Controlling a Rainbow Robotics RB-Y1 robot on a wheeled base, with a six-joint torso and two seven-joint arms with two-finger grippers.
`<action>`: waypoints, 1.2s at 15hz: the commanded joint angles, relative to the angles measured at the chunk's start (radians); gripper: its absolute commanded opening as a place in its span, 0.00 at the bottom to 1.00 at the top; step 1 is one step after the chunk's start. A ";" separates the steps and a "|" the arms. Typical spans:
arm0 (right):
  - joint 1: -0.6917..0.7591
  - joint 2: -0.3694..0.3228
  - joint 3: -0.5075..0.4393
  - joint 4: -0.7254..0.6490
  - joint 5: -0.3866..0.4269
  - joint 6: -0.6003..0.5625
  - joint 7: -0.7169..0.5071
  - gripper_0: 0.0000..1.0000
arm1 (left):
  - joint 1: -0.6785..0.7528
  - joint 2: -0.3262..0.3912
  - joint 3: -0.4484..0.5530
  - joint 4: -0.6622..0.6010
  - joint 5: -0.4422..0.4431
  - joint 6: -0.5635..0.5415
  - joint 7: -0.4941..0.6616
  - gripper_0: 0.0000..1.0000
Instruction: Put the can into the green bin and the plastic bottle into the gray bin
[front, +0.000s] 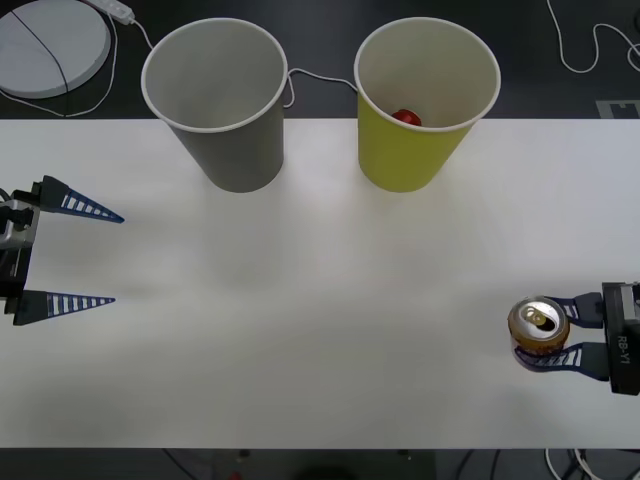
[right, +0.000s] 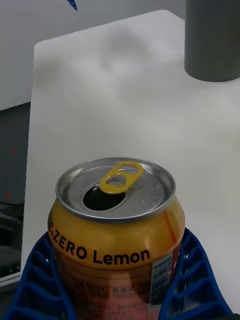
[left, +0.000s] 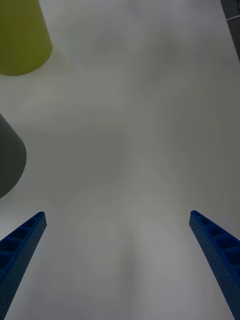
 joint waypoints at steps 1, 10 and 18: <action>0.007 -0.044 -0.021 -0.078 0.000 0.001 -0.142 0.00 | 0.000 0.000 0.000 0.000 0.000 0.000 0.000 1.00; 0.007 -0.202 -0.130 -0.318 0.016 -0.009 -0.644 0.00 | 0.000 0.000 0.000 0.000 0.000 0.000 0.000 1.00; -0.186 -0.409 -0.103 -0.344 0.016 -0.035 -1.037 0.00 | 0.000 0.000 0.000 0.000 0.000 0.000 0.000 1.00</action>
